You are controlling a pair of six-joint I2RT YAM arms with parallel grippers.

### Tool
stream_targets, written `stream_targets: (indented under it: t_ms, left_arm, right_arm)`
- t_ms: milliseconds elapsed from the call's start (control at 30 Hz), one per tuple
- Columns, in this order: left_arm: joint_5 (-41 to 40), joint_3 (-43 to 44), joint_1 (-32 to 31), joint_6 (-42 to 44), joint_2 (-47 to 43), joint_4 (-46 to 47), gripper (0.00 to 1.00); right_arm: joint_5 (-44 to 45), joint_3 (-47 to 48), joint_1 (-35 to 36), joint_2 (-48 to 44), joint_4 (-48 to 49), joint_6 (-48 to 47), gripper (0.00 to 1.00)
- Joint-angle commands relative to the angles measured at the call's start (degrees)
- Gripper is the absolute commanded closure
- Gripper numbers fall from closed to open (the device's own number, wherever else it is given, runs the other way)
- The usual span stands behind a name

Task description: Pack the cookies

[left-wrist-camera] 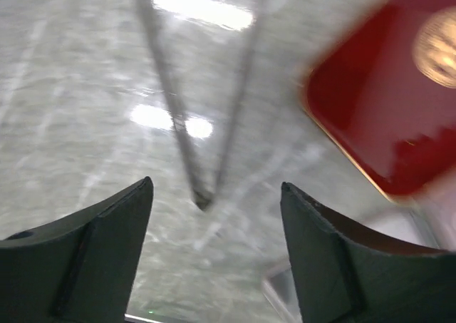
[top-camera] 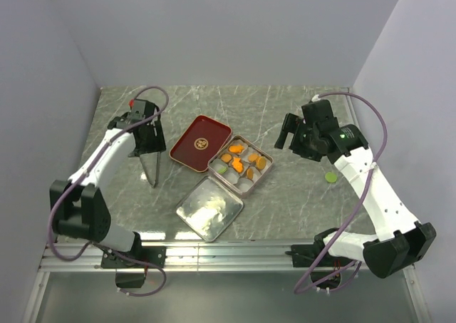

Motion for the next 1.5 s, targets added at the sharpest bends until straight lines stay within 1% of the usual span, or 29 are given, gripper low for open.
stream_targets:
  t_ms: [0, 67, 100, 133, 200, 267, 300, 400, 433, 500, 733, 767, 867, 933, 967, 1000, 1033, 1067, 1133, 1167, 1233, 1267, 1300, 1333, 1467]
  left_arm:
    - [8.0, -2.0, -4.6, -0.9, -7.3, 2.1, 0.23]
    - [11.4, -5.8, -7.5, -0.9, -10.1, 4.0, 0.25]
    - [12.2, -7.1, -10.6, -1.3, -10.8, 5.5, 0.26]
    - [13.5, -9.6, -12.0, -1.7, -11.5, 6.7, 0.28]
    - [15.8, -12.0, -15.5, -2.7, -12.9, 8.2, 0.31]
    - [17.8, -15.4, -17.0, -3.8, -13.6, 10.7, 0.33]
    - [18.4, -17.5, -18.2, -4.6, -13.5, 11.7, 0.37]
    - [18.1, -19.8, -19.8, -5.6, -11.4, 13.4, 0.45]
    - [18.1, -20.0, -20.2, -5.5, -9.9, 14.4, 0.46]
    - [17.0, -19.9, -21.7, -5.4, -8.2, 14.8, 0.47]
    - [15.3, -17.7, -23.3, -4.0, 1.6, 14.5, 0.52]
    - [13.7, -17.6, -23.3, -3.9, 2.4, 14.3, 0.53]
    - [11.8, -17.2, -23.6, -3.7, 4.7, 13.8, 0.58]
    - [12.0, -17.6, -23.6, -3.5, 5.8, 14.1, 0.61]
    - [12.0, -17.6, -23.6, -3.5, 6.0, 14.1, 0.67]
    - [12.2, -17.7, -23.6, -3.3, 6.3, 14.1, 0.7]
    - [12.2, -17.7, -23.7, -3.3, 6.5, 14.1, 0.73]
    - [12.3, -17.8, -23.7, -3.3, 6.4, 14.1, 0.78]
    - [12.3, -17.8, -23.7, -3.1, 5.8, 13.5, 0.83]
    - [11.9, -17.7, -23.8, -3.1, 5.4, 13.1, 0.87]
    - [11.6, -17.5, -23.8, -2.9, 3.8, 12.0, 0.91]
    - [11.4, -17.3, -23.8, -2.8, 3.2, 11.3, 0.96]
    - [10.5, -16.8, -23.8, -3.0, 2.7, 10.6, 0.98]
    - [10.4, -16.3, -23.8, -2.9, 1.4, 10.1, 0.99]
    - [9.4, -13.4, -23.8, -2.1, -1.8, 5.6, 1.0]
  right_arm:
    - [1.1, -0.3, 0.1, -2.2, 0.1, 0.8, 0.0]
    - [1.0, -0.7, 0.1, -2.7, 0.0, 1.0, 0.0]
    - [1.0, -0.9, 0.1, -2.8, 0.0, 1.0, 0.0]
    - [0.9, -1.1, 0.1, -3.2, 0.0, 1.1, 0.0]
    - [0.7, -1.7, 0.1, -3.6, -0.4, 1.3, 0.0]
    - [0.7, -2.5, 0.1, -4.5, -0.4, 1.5, 0.0]
    - [0.7, -2.8, 0.1, -4.8, -0.5, 1.6, 0.0]
    - [0.8, -3.8, 0.0, -6.3, -0.9, 1.8, 0.0]
    - [0.9, -4.2, 0.1, -6.5, -1.1, 1.8, 0.0]
    - [1.2, -4.5, 0.1, -7.5, -1.3, 2.0, 0.0]
    - [2.2, -5.1, 0.1, -9.2, -2.6, 1.9, 0.0]
    - [2.3, -5.2, 0.1, -9.3, -2.7, 1.8, 0.0]
    - [2.7, -5.5, 0.1, -9.7, -2.9, 1.8, 0.0]
    - [2.8, -5.8, 0.0, -9.9, -2.8, 1.9, 0.0]
    - [2.8, -5.8, -0.1, -10.1, -2.9, 1.9, 0.0]
    - [2.9, -6.0, -0.2, -10.1, -2.9, 1.9, 0.0]
    - [2.9, -6.0, -0.2, -10.0, -2.9, 1.9, 0.0]
    - [2.9, -6.1, -0.2, -10.1, -2.8, 2.0, 0.0]
    - [2.9, -6.3, -0.4, -10.2, -2.8, 2.1, 0.0]
    - [2.9, -6.4, -0.3, -10.2, -2.7, 2.2, 0.0]
    - [2.9, -6.5, -0.5, -10.3, -2.7, 2.3, 0.0]
    - [2.9, -6.5, -0.6, -10.3, -2.6, 2.3, 0.0]
    - [2.9, -6.6, -0.6, -10.3, -2.5, 2.3, 0.0]
    - [2.9, -6.7, -0.6, -10.3, -2.4, 2.3, 0.0]
    - [2.9, -6.3, -0.6, -10.1, -2.2, 2.4, 0.0]
